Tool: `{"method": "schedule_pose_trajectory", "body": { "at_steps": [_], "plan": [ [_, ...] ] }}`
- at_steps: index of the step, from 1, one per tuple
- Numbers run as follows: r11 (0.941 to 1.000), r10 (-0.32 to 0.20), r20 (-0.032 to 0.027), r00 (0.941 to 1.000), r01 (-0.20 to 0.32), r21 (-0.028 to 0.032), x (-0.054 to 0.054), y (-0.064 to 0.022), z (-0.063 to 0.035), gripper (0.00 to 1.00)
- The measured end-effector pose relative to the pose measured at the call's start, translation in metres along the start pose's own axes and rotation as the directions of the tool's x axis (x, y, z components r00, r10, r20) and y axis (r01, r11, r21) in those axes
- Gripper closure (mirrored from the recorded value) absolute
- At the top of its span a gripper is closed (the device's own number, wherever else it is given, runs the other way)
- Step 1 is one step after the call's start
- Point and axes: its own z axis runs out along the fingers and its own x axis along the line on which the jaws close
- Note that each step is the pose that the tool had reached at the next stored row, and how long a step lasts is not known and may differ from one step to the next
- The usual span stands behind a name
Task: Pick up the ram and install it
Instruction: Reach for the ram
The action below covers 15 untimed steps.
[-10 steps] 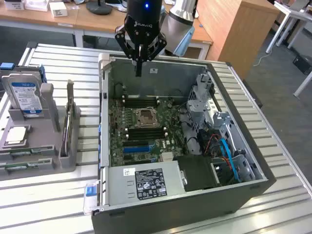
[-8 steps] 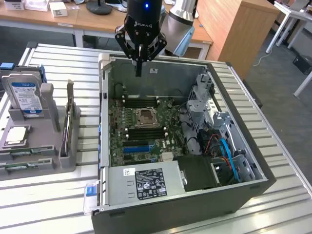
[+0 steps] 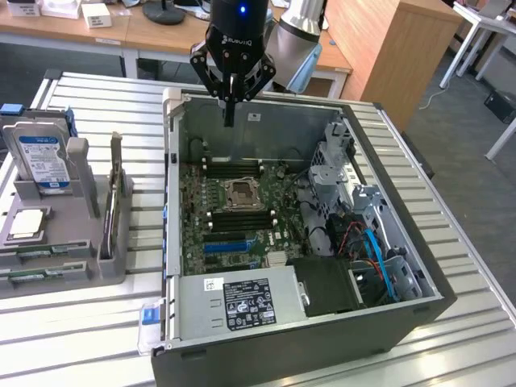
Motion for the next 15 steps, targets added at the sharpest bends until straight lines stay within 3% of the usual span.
{"method": "schedule_pose_trajectory", "body": {
  "at_steps": [6,15],
  "plan": [
    [1.0000,0.000,0.0001,1.0000,0.000,0.0001,0.003,-0.0003,0.0000,0.89],
    [1.0000,0.000,0.0001,1.0000,0.000,0.0002,0.026,-0.0019,0.0004,0.89]
  ]
}}
